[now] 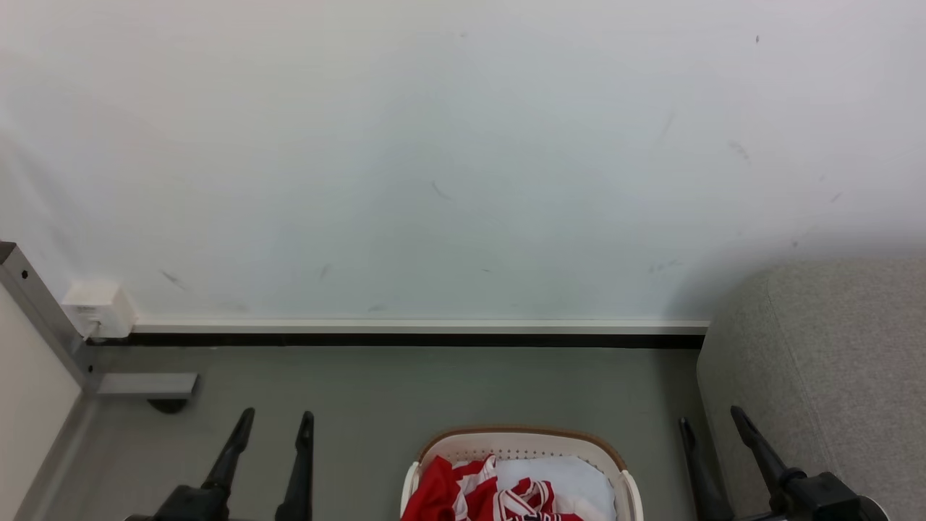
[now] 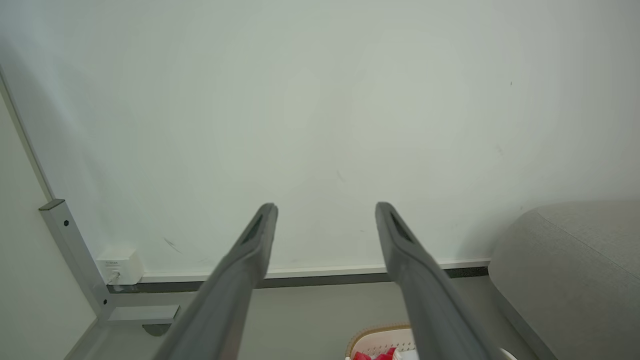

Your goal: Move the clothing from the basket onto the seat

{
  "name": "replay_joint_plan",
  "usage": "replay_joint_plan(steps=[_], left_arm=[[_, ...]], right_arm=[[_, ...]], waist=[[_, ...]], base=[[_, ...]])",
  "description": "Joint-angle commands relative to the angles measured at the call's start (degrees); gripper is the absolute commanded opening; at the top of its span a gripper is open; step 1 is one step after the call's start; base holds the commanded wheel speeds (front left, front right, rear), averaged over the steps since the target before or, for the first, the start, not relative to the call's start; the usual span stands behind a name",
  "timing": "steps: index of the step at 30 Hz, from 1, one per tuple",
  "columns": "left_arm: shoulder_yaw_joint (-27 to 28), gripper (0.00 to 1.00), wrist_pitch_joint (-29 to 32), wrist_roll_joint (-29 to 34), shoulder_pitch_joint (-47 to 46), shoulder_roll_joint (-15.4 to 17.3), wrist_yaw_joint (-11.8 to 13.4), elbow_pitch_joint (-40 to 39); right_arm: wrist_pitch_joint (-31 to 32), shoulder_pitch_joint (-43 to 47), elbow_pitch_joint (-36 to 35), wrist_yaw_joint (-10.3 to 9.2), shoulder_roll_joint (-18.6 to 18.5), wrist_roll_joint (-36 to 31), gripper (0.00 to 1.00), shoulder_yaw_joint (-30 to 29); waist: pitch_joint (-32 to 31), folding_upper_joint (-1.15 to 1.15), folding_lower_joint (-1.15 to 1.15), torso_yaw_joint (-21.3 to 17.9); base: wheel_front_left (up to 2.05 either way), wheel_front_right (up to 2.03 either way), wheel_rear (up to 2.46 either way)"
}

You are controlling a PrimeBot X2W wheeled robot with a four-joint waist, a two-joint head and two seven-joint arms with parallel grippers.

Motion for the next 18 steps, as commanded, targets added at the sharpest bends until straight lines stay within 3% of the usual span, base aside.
replay_joint_plan(steps=[1,18], left_arm=[[0.1,1.0,-0.4,1.5,0.8,0.1,0.2,-0.4],[0.7,1.0,-0.7,2.3,0.9,-0.5,-0.2,-0.1]], right_arm=[[-0.5,0.8,-0.2,-0.11,0.1,-1.5,1.0,0.1],[-0.8,0.3,-0.2,-0.12,0.1,-2.2,1.0,0.0]], waist=[[-0.1,0.0,0.0,-0.1],[-0.3,0.0,0.0,-0.7]], base=[[0.0,0.0,0.0],[0.0,0.0,0.0]])
